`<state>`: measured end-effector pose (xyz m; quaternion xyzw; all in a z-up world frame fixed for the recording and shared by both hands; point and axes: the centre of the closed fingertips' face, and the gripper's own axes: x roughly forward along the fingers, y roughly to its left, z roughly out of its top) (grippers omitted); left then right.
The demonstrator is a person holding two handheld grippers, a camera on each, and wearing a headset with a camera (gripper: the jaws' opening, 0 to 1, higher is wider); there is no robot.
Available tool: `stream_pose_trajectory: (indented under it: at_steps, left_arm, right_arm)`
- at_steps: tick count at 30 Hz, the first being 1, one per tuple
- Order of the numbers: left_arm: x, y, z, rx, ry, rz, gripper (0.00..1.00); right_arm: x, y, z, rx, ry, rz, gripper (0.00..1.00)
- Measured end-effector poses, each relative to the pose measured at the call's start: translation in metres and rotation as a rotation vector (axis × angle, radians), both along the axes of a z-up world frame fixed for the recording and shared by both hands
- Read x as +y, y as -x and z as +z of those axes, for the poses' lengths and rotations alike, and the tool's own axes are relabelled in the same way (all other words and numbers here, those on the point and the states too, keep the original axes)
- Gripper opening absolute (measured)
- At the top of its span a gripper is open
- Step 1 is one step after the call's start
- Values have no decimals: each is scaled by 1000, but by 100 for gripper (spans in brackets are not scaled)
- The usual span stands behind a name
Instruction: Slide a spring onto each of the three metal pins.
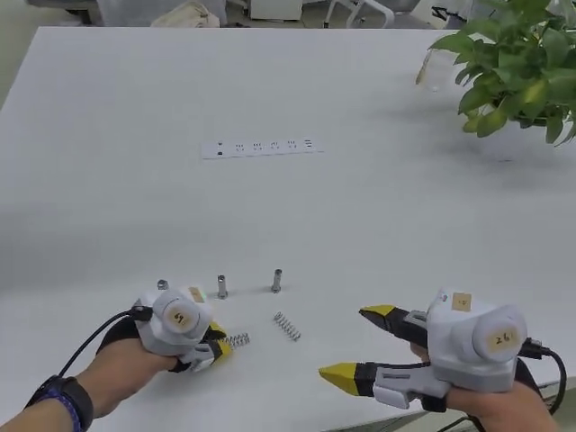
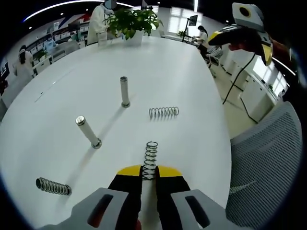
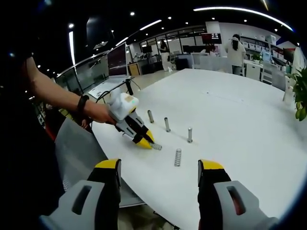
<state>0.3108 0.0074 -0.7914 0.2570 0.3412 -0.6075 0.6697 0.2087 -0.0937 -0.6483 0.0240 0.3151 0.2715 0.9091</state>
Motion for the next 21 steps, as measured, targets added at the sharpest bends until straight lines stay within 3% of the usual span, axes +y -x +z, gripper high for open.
stream_pose_trajectory:
  at_steps: [6, 21]
  left_arm:
    - [0, 6, -1, 17, 1, 3, 3]
    - [26, 10, 10, 15, 18, 68, 3]
  right_arm:
    - [3, 2, -3, 7, 2, 8, 63]
    - [15, 2, -14, 27, -8, 42, 62]
